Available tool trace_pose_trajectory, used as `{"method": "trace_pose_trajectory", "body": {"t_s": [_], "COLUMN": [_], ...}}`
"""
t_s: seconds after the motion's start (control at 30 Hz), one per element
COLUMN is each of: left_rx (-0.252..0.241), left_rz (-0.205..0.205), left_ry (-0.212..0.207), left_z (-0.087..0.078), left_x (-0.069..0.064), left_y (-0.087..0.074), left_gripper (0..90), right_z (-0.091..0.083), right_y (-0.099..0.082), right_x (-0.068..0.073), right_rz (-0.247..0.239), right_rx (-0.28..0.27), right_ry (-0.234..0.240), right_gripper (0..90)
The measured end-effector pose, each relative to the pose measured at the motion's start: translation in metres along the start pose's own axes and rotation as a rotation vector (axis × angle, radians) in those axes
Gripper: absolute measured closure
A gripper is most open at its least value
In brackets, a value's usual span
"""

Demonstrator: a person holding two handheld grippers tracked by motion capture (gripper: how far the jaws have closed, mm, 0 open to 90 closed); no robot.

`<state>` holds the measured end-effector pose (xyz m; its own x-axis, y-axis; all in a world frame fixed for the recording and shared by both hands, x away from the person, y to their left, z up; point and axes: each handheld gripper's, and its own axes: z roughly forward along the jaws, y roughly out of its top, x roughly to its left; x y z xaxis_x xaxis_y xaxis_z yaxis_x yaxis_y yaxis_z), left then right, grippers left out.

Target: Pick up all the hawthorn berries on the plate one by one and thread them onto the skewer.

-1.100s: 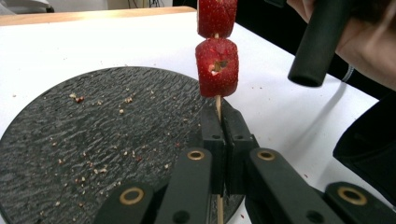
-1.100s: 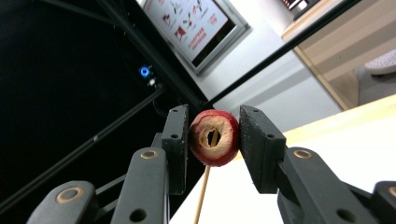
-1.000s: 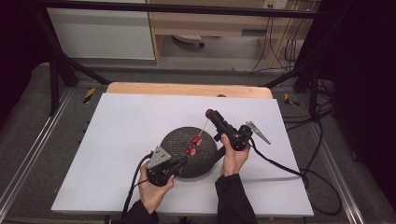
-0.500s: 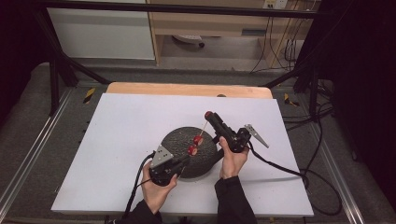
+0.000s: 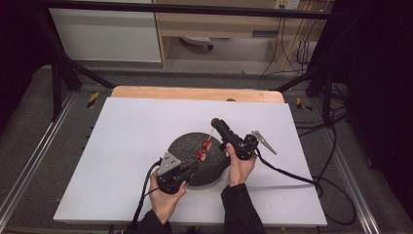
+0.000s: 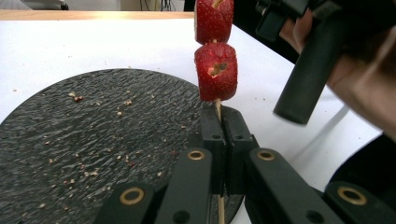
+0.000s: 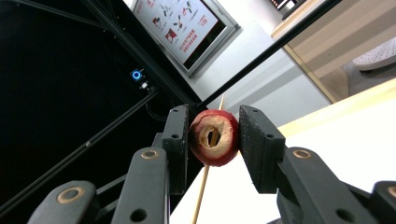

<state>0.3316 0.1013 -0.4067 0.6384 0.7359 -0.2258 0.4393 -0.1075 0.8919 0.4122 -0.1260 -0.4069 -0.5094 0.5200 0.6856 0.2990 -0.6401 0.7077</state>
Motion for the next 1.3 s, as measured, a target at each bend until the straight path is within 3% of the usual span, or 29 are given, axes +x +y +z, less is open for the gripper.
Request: {"method": "trace_pose_trajectory", "body": {"t_s": [0.4,0.8,0.9,1.13,1.3], "left_rx": [0.005,0.018,0.023,0.048,0.066], "left_rz": [0.010,0.012,0.022,0.049,0.062], "left_ry": [-0.010,-0.029,-0.044,-0.060,-0.058], "left_z": [0.002,0.002,-0.001,-0.008,-0.014], "left_x": [0.008,0.014,0.014,0.019,0.027], "left_y": [0.004,0.001,0.000,-0.003,-0.004], "left_gripper": [88.6,88.6,88.6,88.6,88.6], "right_z": [-0.009,-0.013,-0.014,-0.023,-0.033], "right_y": [-0.009,-0.012,-0.010,0.002,0.010], "right_x": [0.003,0.004,0.004,0.001,-0.006], "right_rz": [-0.030,-0.071,-0.081,-0.167,-0.235], "right_rx": [0.058,0.153,0.190,0.266,0.396], "right_ry": [0.026,0.033,0.040,0.034,0.009], "right_gripper": [64.4,63.2,56.1,39.2,26.3]}}
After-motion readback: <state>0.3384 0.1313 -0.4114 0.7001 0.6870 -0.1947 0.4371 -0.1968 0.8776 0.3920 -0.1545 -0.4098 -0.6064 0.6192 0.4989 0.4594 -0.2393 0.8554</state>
